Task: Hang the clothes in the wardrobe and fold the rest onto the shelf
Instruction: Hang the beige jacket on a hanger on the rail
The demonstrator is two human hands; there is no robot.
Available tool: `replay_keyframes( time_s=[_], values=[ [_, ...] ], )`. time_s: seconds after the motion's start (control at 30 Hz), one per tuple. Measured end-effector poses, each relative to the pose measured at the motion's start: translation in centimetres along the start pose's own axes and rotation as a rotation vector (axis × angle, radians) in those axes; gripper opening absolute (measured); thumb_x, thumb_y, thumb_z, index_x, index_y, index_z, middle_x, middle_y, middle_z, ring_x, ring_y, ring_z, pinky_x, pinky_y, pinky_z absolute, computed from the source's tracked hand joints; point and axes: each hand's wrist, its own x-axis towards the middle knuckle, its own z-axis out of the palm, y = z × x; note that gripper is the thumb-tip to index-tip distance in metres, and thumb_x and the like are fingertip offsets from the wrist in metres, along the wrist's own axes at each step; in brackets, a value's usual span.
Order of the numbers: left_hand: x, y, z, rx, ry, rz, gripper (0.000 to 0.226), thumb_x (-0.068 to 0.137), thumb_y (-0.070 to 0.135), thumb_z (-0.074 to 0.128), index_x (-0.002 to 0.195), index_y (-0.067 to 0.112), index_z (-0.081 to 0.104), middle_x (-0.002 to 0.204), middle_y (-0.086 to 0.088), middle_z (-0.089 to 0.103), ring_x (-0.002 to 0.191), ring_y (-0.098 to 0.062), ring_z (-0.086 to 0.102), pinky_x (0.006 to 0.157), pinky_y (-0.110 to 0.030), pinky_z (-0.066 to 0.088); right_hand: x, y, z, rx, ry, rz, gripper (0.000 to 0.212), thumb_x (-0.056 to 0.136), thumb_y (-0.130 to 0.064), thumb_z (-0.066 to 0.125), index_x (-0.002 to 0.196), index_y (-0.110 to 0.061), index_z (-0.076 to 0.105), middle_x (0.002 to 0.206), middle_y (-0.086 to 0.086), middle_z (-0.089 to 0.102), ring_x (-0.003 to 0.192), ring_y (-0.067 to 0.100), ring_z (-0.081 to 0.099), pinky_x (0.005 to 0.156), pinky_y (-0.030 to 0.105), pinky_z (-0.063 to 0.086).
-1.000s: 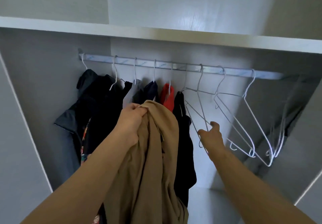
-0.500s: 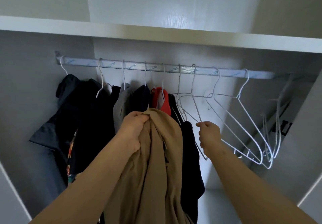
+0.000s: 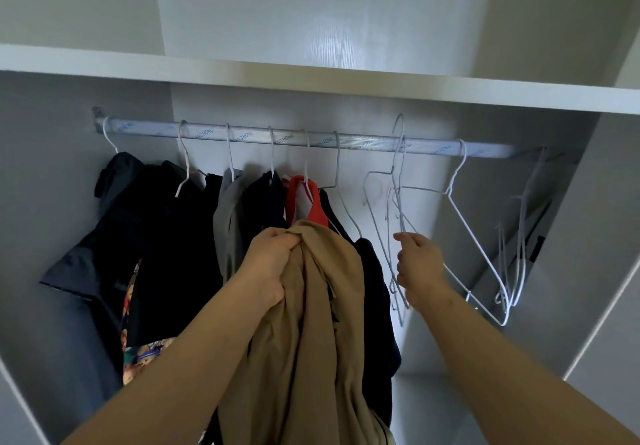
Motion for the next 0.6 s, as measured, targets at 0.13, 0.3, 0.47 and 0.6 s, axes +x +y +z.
replay_keyframes(
  time_s=[0.13, 0.3, 0.47, 0.6],
  values=[
    [-1.4, -0.5, 0.6, 0.002, 0.009, -0.005, 0.012, 0.093, 0.007, 0.051, 0.082, 0.01, 0.055, 0.078, -0.011, 0.059, 0.069, -0.022, 0.056, 0.059, -0.033, 0.048, -1.1, -0.3, -0.8, 0.057, -0.071, 0.005, 0.019, 0.092, -0.011, 0.045, 0.088, -0.015, 0.063, 0.036, -0.011, 0.03, 0.03, 0.005, 0.022, 0.031, 0.015, 0.021],
    [-3.8, -1.3, 1.5, 0.005, 0.036, -0.004, 0.014, 0.094, 0.006, 0.049, 0.081, 0.011, 0.053, 0.076, -0.01, 0.058, 0.066, -0.02, 0.056, 0.055, -0.031, 0.047, -3.8, 1.0, -2.7, 0.013, -0.146, 0.004, 0.012, 0.09, -0.019, 0.054, 0.085, -0.02, 0.065, 0.036, -0.013, 0.032, 0.031, 0.004, 0.026, 0.032, 0.016, 0.025],
    [-6.9, -3.0, 2.9, 0.013, 0.061, -0.012, 0.016, 0.094, 0.006, 0.049, 0.079, 0.01, 0.053, 0.076, -0.011, 0.058, 0.066, -0.02, 0.056, 0.056, -0.031, 0.048, -7.3, 2.3, -6.0, 0.034, -0.207, 0.02, 0.011, 0.09, -0.016, 0.057, 0.08, -0.019, 0.063, 0.037, -0.014, 0.035, 0.032, 0.002, 0.028, 0.033, 0.014, 0.027],
    [-10.2, -5.4, 4.0, 0.095, 0.038, -0.028, 0.019, 0.093, 0.003, 0.048, 0.076, 0.012, 0.05, 0.073, -0.008, 0.054, 0.062, -0.019, 0.052, 0.054, -0.031, 0.045, -11.1, 4.0, -10.7, 0.1, -0.258, 0.099, 0.013, 0.088, -0.014, 0.06, 0.076, -0.016, 0.064, 0.039, -0.008, 0.035, 0.033, 0.005, 0.028, 0.034, 0.016, 0.028]
  ],
)
